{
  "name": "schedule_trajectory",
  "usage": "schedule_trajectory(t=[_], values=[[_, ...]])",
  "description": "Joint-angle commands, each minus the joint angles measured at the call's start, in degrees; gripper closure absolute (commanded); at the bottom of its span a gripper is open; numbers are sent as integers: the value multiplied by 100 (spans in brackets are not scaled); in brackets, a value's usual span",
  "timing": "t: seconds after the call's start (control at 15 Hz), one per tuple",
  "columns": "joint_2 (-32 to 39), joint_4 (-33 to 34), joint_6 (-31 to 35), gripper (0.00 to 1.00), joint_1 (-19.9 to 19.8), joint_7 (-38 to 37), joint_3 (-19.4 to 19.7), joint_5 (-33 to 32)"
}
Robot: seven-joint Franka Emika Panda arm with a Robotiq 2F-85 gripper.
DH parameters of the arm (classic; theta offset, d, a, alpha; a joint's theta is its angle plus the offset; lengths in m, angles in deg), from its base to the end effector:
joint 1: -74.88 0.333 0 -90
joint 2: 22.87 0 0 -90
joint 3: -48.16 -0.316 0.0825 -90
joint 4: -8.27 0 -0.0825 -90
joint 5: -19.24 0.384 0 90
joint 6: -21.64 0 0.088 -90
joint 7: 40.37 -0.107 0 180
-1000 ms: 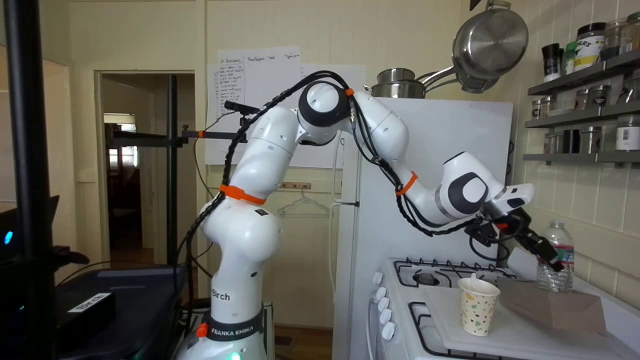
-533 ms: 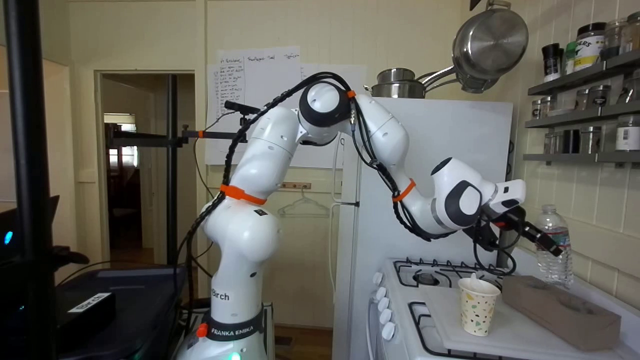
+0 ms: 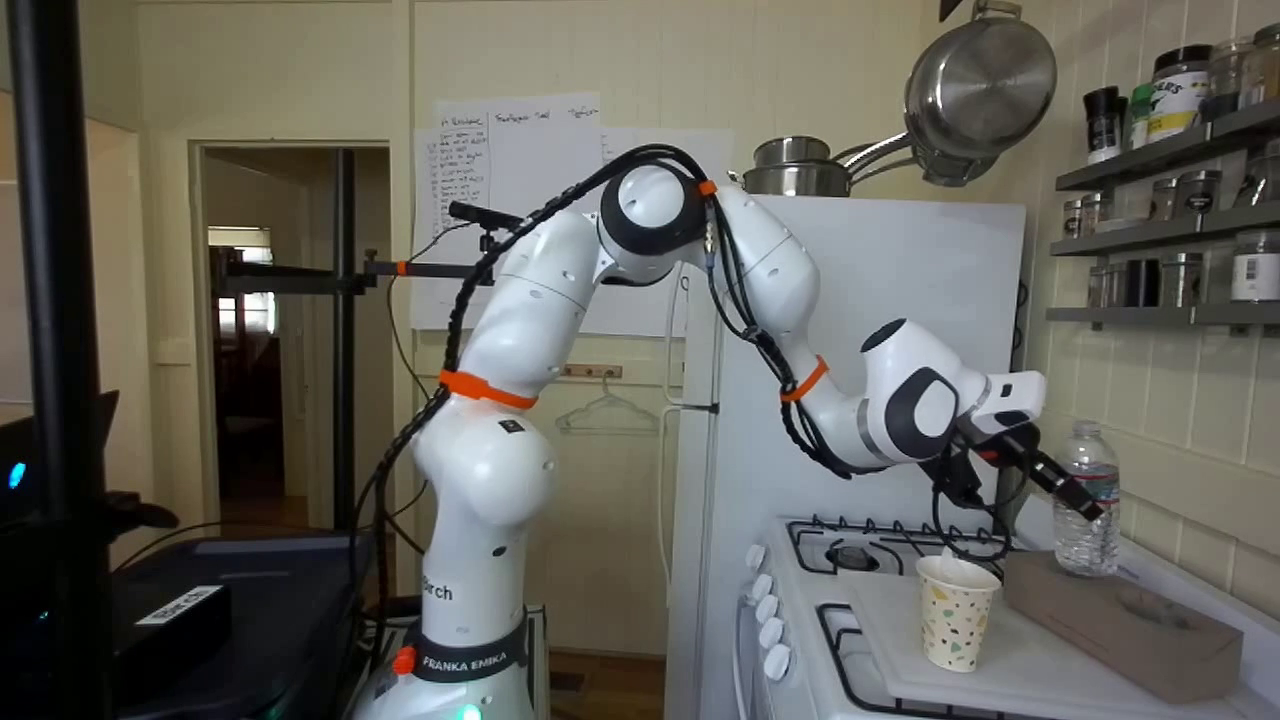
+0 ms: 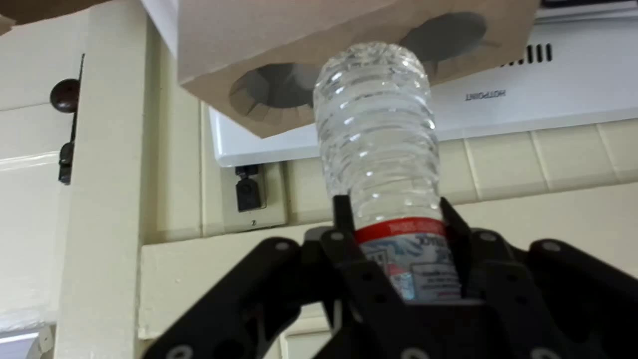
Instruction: Move the empty bottle to the hole on the left
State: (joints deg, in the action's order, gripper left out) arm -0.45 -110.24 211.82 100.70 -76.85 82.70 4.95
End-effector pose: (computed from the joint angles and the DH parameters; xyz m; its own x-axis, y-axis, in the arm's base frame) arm 0.6369 -0.0378 0.3761 0.5461 -0.2803 0.7895 -0.3108 -0.9429 -0.1198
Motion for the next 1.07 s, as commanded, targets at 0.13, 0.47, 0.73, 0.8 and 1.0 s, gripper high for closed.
schedule_trajectory(t=[0.13,0.47,0.73,0.8,1.0], values=[[2,236,-147,84,-843,8,-1288,-44],[247,563,-66,84,-1183,69,-1609,-29],[427,800,-102,84,-1354,87,-1662,-14],[486,857,-94,84,-1376,91,-1665,-17],[641,972,-128,84,-1361,143,-1608,-40]])
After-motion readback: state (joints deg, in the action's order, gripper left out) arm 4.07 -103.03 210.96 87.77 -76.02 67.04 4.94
